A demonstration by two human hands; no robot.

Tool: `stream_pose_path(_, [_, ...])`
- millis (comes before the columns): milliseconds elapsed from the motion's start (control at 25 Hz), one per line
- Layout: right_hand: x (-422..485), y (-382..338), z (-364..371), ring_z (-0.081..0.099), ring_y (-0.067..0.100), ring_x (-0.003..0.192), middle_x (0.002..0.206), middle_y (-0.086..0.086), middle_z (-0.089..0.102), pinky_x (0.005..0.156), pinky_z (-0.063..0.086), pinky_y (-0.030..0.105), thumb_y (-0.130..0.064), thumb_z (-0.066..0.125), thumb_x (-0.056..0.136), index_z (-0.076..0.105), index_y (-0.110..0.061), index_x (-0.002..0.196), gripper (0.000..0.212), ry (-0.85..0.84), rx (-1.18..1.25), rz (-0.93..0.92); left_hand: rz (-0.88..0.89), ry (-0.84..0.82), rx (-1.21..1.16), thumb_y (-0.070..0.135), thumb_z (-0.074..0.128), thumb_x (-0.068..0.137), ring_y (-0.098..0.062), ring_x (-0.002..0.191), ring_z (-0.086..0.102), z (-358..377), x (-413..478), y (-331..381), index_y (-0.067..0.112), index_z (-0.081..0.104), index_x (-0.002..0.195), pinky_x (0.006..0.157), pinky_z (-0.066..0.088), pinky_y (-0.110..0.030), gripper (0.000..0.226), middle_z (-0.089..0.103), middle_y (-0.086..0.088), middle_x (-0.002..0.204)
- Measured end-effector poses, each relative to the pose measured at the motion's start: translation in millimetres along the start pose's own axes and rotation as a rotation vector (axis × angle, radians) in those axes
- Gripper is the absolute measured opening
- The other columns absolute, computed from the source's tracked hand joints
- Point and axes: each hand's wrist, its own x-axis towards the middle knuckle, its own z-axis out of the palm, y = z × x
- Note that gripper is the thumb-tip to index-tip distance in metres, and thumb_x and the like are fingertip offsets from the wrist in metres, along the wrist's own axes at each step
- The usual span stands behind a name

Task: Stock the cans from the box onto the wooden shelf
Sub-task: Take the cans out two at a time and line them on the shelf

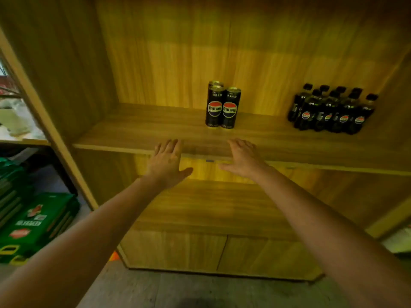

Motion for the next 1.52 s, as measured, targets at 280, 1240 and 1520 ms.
stream_pose_path(280, [-92,-24,49,0.018,0.030,0.141,0.153,0.013,0.020,0.115,0.017,0.047,-0.052,0.058,0.078,0.018,-0.014,0.144,0.086,-0.015,-0.059,0.075,0.102,0.113,-0.062,0.039,0.060,0.081,-0.030,0.143,0.017,34,-90,-17,0.008,0.017,0.145,0.118,0.010,-0.044,0.083,0.024,-0.016,0.153])
stream_pose_path(1240, [-305,20,616,0.027,0.026,0.138,0.151,0.009,0.028,0.114,0.023,0.041,-0.032,0.061,0.083,0.024,-0.013,0.141,0.072,-0.466,0.136,0.052,-0.055,-0.548,-0.207,0.025,0.068,0.079,-0.033,0.135,0.034,542,-372,-74,0.009,0.009,0.147,0.110,0.033,-0.043,0.092,0.018,-0.012,0.155])
stream_pose_path(1520, [-321,71,821,0.043,0.022,0.128,0.142,0.005,0.045,0.106,0.032,0.034,-0.017,0.062,0.082,0.042,-0.014,0.134,0.056,-0.408,0.269,0.078,-0.077,-0.665,-0.215,0.012,0.057,0.086,-0.036,0.116,0.054,733,-407,-115,0.013,0.018,0.145,0.094,0.047,-0.042,0.071,0.040,-0.019,0.142])
